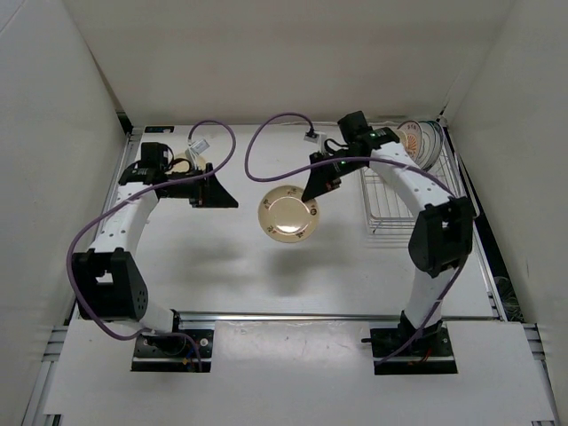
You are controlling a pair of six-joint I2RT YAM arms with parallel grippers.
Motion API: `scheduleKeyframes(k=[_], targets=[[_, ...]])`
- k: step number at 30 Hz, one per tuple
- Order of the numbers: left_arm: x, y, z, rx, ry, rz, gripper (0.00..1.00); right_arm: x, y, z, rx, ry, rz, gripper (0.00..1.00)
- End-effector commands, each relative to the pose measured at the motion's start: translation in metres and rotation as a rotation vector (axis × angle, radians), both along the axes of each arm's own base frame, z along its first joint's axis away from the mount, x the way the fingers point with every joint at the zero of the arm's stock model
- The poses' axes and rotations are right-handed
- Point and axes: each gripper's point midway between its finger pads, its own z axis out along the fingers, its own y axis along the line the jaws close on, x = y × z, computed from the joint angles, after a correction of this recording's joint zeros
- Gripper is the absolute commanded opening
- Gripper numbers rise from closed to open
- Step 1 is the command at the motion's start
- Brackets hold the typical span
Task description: Unload the plates from the dish rack
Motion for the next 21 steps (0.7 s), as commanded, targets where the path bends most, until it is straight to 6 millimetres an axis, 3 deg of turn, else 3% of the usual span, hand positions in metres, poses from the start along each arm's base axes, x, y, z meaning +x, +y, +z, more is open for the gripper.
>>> scheduleKeyframes(k=[1, 11, 21], targets=[[-0.003, -0.003, 0.003, -0.043, -0.002, -0.033, 0.95, 0.006, 0.025, 0.025, 0.102, -0.052, 0.075, 0.0], [0.009, -0.003, -0.015, -0.045, 0.065, -0.031, 0.89, 0.026, 0.079, 0.013, 0.151, -0.02, 0.134, 0.0], [0.018, -0.003, -0.025, -0.046, 0.102, -0.03, 0.64, 0.029, 0.1, 0.004, 0.168, 0.02, 0.15, 0.0]])
